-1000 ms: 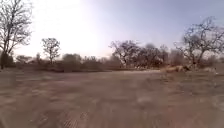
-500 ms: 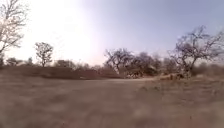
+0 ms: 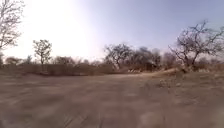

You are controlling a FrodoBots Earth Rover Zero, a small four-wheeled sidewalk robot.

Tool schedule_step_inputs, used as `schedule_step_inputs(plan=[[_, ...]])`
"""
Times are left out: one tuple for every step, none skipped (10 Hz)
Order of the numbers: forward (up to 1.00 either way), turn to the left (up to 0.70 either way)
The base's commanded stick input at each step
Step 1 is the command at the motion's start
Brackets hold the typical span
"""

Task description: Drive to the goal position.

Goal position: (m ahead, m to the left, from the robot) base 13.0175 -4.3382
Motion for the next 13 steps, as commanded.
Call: schedule_step_inputs(plan=[[0.7,0.0],[0.7,0.0],[0.7,0.0],[0.7,0.0],[0.7,0.0],[0.7,0.0],[0.7,0.0],[0.7,0.0],[0.7,0.0],[0.7,0.0],[0.7,0.0],[0.7,0.0],[0.7,0.0]])
